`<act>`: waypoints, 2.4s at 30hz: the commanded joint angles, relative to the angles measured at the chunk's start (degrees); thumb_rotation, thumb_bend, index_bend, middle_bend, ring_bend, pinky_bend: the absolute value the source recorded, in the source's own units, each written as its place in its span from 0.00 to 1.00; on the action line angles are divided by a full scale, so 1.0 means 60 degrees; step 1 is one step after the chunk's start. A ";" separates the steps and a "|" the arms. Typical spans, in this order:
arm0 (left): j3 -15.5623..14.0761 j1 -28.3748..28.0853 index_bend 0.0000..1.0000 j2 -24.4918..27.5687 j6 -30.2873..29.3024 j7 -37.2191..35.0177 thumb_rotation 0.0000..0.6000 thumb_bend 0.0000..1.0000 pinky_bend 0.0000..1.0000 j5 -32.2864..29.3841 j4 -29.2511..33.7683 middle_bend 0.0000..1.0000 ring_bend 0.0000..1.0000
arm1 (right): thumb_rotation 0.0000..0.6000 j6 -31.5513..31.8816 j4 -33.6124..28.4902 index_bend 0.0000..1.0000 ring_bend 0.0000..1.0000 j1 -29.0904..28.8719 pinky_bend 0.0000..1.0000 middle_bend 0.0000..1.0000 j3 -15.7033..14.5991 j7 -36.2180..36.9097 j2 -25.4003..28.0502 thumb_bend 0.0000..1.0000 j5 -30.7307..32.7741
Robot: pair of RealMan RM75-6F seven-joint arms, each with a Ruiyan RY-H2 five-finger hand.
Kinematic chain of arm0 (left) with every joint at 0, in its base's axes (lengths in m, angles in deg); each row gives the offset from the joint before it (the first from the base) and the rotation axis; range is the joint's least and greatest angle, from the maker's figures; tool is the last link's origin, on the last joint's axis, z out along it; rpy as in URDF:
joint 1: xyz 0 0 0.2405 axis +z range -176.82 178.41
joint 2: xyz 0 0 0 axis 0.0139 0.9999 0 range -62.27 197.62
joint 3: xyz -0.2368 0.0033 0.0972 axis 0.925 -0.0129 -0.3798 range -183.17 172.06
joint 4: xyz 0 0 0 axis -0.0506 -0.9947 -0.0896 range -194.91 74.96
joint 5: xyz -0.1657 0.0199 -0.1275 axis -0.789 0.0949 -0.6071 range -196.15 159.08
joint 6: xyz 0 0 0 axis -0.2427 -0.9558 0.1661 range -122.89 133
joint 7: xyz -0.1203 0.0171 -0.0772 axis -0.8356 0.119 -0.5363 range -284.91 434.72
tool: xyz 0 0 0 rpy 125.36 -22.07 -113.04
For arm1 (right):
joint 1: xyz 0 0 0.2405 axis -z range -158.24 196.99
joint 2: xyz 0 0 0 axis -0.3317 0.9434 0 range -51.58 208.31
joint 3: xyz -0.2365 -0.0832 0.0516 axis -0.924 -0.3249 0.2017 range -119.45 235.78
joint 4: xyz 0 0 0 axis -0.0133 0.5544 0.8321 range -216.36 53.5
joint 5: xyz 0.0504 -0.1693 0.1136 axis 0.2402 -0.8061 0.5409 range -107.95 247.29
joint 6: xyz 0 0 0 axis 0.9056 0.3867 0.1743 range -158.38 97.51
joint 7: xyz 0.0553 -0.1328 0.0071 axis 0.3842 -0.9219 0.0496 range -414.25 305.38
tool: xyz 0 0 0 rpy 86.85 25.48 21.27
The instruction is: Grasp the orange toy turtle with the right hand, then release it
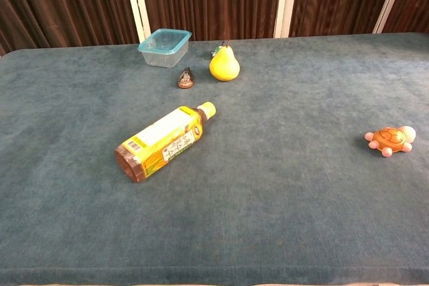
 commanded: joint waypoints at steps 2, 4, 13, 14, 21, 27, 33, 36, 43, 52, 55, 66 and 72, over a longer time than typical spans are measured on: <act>-0.0018 0.0080 0.08 0.0050 -0.0126 -0.0080 1.00 0.56 0.26 0.0028 0.0023 0.00 0.03 | 1.00 -0.0898 0.0193 0.29 0.95 -0.0540 0.82 0.24 0.0200 -0.0297 -0.0199 0.21 0.0317; -0.0027 0.0109 0.08 0.0049 -0.0167 -0.0114 1.00 0.56 0.26 0.0040 -0.0001 0.00 0.03 | 1.00 -0.1256 0.0277 0.33 0.96 -0.0721 0.84 0.27 0.0278 -0.0366 -0.0282 0.23 0.0513; -0.0032 0.0226 0.09 0.0080 -0.0272 -0.0122 1.00 0.55 0.26 -0.0021 0.0035 0.00 0.03 | 1.00 -0.2932 0.1043 0.41 0.99 -0.1556 0.88 0.34 0.0818 -0.0413 -0.0873 0.24 0.1836; -0.0026 0.0233 0.09 0.0079 -0.0275 -0.0114 1.00 0.55 0.26 -0.0036 0.0040 0.00 0.03 | 1.00 -0.3046 0.1104 0.42 0.99 -0.1611 0.88 0.35 0.0833 -0.0373 -0.0925 0.24 0.1915; 0.0038 0.0262 0.09 0.0047 -0.0310 -0.0119 1.00 0.55 0.26 -0.0121 0.0049 0.00 0.03 | 1.00 -0.3569 0.1658 0.49 1.00 -0.1849 0.90 0.40 0.0701 -0.0343 -0.1338 0.29 0.2170; 0.0086 0.0270 0.08 0.0042 -0.0300 -0.0163 1.00 0.55 0.26 -0.0197 0.0048 0.00 0.03 | 1.00 -0.3809 0.2204 0.51 1.00 -0.2016 0.90 0.42 0.0660 -0.0326 -0.1736 0.29 0.2324; 0.0145 0.0274 0.08 0.0020 -0.0296 -0.0192 1.00 0.55 0.26 -0.0281 0.0034 0.00 0.03 | 1.00 -0.3996 0.2723 0.52 1.00 -0.2142 0.90 0.43 0.0659 -0.0216 -0.2079 0.29 0.2485; 0.0154 0.0261 0.08 0.0009 -0.0270 -0.0173 1.00 0.55 0.26 -0.0287 0.0041 0.00 0.03 | 1.00 -0.4091 0.2943 0.53 1.00 -0.2202 0.90 0.43 0.0645 -0.0146 -0.2235 0.29 0.2537; 0.0155 0.0269 0.08 0.0013 -0.0263 -0.0180 1.00 0.55 0.26 -0.0296 0.0039 0.00 0.03 | 1.00 -0.4157 0.3363 0.58 1.00 -0.2289 0.92 0.47 0.0640 -0.0007 -0.2525 0.35 0.2575; 0.0157 0.0285 0.08 0.0035 -0.0277 -0.0218 1.00 0.56 0.26 -0.0280 0.0045 0.00 0.03 | 1.00 -0.4174 0.4155 0.65 1.00 -0.2332 0.93 0.52 0.0575 0.0376 -0.2911 0.57 0.2582; 0.0169 0.0283 0.08 0.0037 -0.0275 -0.0218 1.00 0.56 0.26 -0.0289 0.0045 0.00 0.03 | 1.00 -0.4173 0.4251 0.68 1.00 -0.2329 0.94 0.55 0.0565 0.0430 -0.2949 0.66 0.2598; 0.0177 0.0299 0.08 0.0036 -0.0291 -0.0213 1.00 0.56 0.26 -0.0285 0.0052 0.00 0.03 | 1.00 -0.3373 0.4634 0.87 1.00 -0.2194 0.97 0.73 0.0541 0.0781 -0.3154 1.00 0.2309; 0.0187 0.0306 0.08 0.0026 -0.0304 -0.0194 1.00 0.56 0.26 -0.0286 0.0047 0.00 0.03 | 1.00 -0.3348 0.4587 0.83 1.00 -0.2153 0.97 0.73 0.0412 0.0966 -0.3056 1.00 0.2192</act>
